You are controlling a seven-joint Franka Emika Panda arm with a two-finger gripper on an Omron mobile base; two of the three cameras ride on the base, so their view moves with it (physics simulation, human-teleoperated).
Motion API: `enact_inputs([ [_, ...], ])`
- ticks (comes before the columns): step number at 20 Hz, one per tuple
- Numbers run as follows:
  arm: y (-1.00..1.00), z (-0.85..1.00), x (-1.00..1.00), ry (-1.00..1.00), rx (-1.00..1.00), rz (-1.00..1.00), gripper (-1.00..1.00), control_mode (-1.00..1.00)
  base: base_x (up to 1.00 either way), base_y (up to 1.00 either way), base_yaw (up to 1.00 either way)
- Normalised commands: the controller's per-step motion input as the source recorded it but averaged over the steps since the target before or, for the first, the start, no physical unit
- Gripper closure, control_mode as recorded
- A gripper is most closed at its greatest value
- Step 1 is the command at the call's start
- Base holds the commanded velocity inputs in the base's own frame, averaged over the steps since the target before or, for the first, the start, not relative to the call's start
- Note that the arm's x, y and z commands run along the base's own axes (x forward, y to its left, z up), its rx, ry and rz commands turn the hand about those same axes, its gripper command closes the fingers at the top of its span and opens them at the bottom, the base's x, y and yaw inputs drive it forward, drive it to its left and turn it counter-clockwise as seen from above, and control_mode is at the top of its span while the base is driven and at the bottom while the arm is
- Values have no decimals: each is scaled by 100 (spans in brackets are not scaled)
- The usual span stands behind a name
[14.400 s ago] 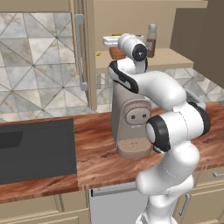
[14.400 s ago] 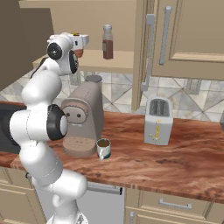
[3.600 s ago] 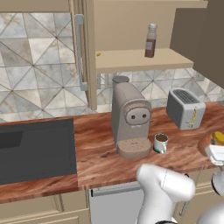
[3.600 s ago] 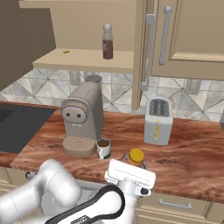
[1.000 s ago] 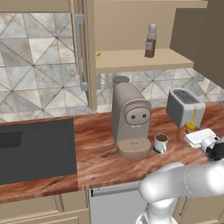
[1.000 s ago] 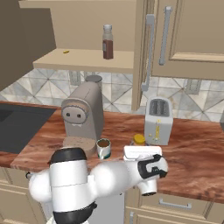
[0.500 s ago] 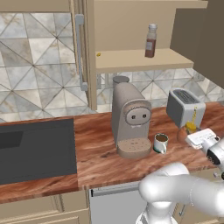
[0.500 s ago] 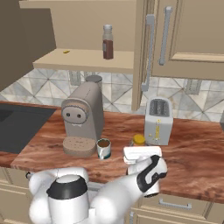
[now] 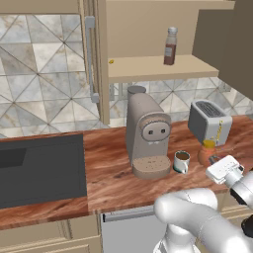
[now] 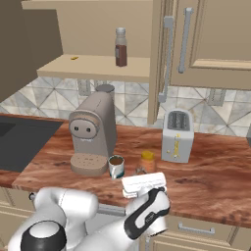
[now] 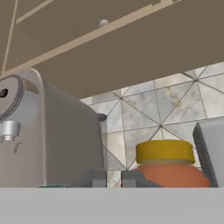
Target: Pick the cinnamon and honey bottle from the cabinet and place them next to the mug.
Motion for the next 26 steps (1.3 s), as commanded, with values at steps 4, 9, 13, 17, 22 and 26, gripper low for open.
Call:
enact_inputs([
  [4,46,-8,-8,0,-2,7,100,-100,0,0,0],
  [9,12,-5,-1,0,-1,3,100,-100,0,0,0],
  [13,0,-2,-51,0,0,0,100,-100,0,0,0],
  [17,17,9,-77,-3,0,0,100,-100,0,0,0],
  [22,40,79,-97,-19,-2,0,100,-100,0,0,0],
  [26,92,74,-67,-11,-4,0,-100,-100,0,0,0],
])
